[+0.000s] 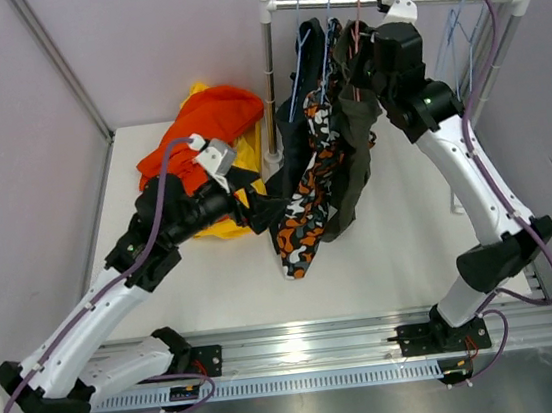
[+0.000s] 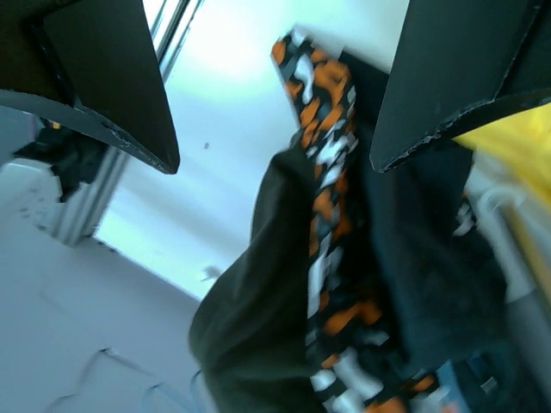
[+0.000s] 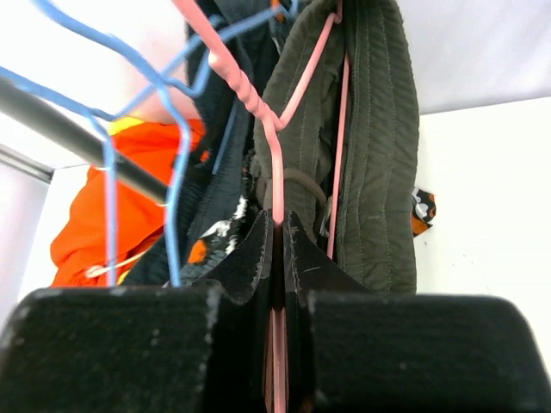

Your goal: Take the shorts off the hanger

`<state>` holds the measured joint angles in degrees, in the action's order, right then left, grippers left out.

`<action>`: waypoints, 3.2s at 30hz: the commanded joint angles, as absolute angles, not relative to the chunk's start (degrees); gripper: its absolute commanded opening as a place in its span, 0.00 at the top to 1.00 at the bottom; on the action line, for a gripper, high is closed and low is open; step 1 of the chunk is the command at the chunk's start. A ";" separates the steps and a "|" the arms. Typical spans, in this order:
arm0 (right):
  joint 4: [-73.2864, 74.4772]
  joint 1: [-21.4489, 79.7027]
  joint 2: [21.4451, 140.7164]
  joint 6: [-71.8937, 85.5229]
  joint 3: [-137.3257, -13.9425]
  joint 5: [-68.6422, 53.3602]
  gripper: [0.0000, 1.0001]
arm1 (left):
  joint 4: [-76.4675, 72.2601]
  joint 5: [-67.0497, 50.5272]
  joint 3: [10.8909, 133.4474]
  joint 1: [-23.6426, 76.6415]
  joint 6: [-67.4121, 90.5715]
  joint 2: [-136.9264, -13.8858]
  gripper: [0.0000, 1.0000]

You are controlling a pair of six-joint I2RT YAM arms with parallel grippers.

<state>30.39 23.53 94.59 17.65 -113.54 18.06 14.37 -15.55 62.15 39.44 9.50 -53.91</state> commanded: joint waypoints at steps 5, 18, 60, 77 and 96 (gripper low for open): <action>28.39 27.24 80.34 18.19 -109.97 23.46 1.00 | 0.35 -21.62 67.93 48.51 9.49 -64.76 0.01; 30.23 28.21 72.95 22.94 -104.50 23.12 1.00 | -8.88 -18.81 76.81 63.01 8.70 -82.43 0.01; 37.71 25.31 78.66 22.06 -120.15 24.61 1.00 | -16.43 -0.62 55.38 85.95 10.80 -79.10 1.00; 52.99 28.21 68.57 31.64 -113.82 22.41 1.00 | 11.66 18.90 91.29 69.11 11.78 -99.81 1.00; 48.79 18.84 79.53 23.55 -126.20 22.07 1.00 | 27.14 25.21 82.17 81.56 19.42 -74.20 1.00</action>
